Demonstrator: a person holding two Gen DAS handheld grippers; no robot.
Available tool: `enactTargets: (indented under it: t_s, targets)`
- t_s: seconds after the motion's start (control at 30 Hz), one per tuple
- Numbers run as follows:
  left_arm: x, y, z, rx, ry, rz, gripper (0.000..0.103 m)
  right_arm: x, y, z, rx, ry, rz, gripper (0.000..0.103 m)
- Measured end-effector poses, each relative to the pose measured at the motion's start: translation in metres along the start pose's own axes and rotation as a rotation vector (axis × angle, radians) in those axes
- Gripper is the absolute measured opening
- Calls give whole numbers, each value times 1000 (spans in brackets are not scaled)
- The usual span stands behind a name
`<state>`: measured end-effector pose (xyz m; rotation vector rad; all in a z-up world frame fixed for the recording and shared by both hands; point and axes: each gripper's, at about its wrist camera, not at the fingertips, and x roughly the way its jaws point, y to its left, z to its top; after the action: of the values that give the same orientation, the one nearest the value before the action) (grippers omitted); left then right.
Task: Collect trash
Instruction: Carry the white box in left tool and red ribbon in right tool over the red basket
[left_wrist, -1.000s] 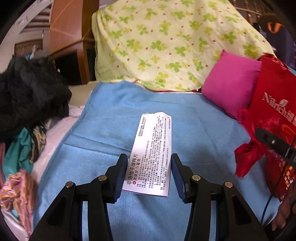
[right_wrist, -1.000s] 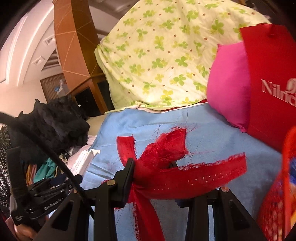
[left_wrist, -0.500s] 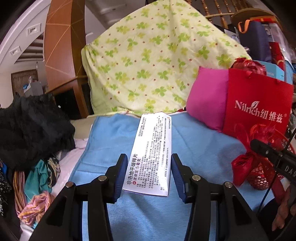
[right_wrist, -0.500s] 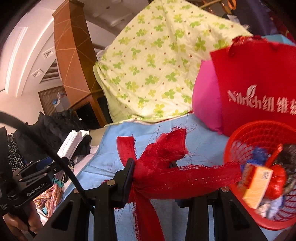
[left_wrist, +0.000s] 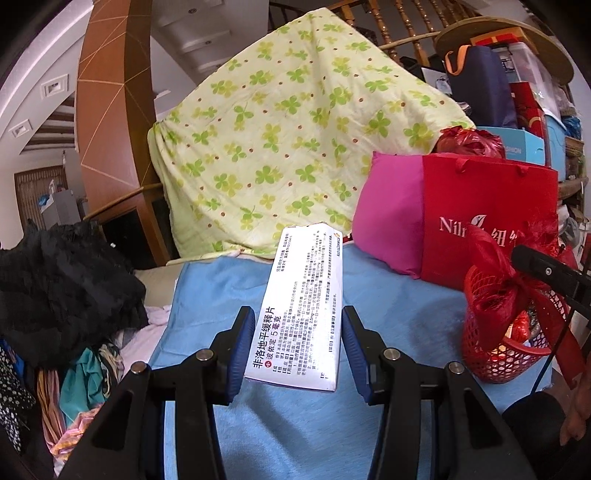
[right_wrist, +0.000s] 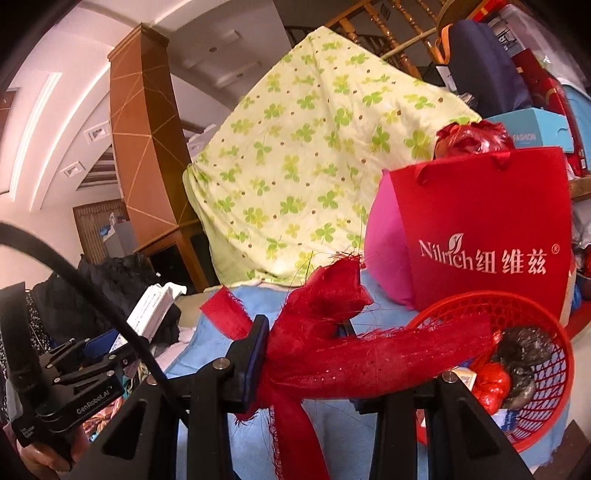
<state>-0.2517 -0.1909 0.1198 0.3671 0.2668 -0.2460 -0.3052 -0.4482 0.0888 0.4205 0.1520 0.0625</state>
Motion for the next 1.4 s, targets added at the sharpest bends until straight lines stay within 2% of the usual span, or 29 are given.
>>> enactTargets:
  t_s: [0.53, 1.4]
  targets:
    - [-6, -34, 15, 53, -18, -31, 50, -24, -19, 12, 27, -56, -15, 39]
    - [-2, -82, 19, 125, 5, -87, 50, -49, -59, 15, 108, -90, -56, 39]
